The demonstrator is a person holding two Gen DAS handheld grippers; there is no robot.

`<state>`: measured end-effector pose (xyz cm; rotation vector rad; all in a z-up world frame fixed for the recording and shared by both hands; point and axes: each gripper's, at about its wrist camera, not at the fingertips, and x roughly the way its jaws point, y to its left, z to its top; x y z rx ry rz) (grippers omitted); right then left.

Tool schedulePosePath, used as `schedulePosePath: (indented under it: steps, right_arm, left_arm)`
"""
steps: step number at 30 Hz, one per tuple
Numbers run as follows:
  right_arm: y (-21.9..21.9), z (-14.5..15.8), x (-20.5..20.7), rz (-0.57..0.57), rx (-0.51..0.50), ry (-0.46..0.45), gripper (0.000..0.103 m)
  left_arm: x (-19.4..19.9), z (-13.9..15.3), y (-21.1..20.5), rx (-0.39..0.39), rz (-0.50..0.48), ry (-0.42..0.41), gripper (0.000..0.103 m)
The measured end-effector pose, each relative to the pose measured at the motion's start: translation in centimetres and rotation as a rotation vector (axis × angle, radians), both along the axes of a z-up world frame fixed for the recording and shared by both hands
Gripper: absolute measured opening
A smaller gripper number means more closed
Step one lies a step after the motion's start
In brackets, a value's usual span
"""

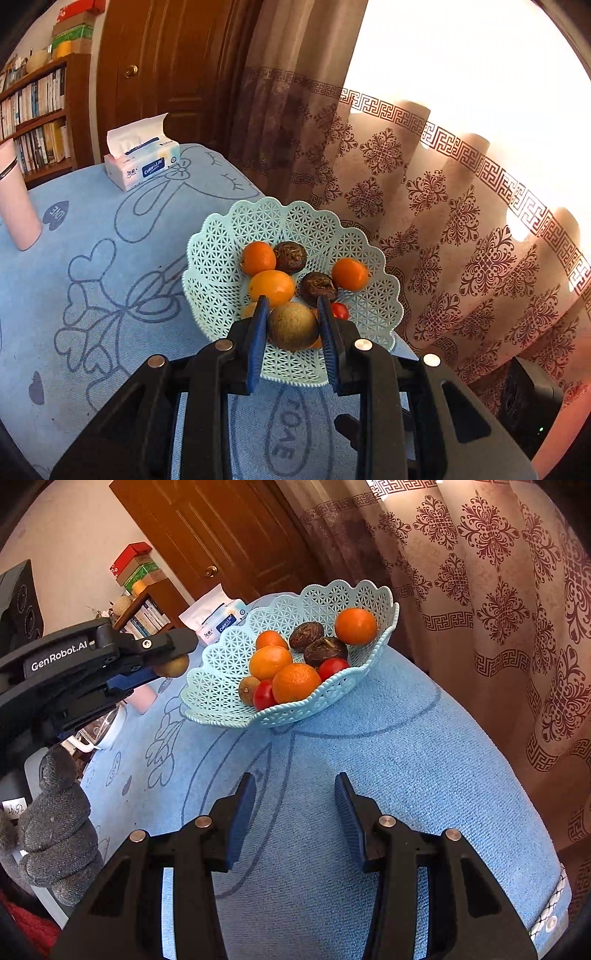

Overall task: Organize fruits
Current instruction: 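Carry the tan fruit into the basket and open the left tool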

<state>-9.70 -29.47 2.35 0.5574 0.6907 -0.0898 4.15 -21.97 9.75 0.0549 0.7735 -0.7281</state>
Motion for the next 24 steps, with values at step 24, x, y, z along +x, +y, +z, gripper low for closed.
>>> schedulePosePath:
  steps: [24]
  right_arm:
    - [-1.0, -0.7, 0.2, 0.006, 0.067, 0.005, 0.053]
  left_arm:
    - [1.4, -2.2, -6.4, 0.066, -0.165, 0.15, 0.052]
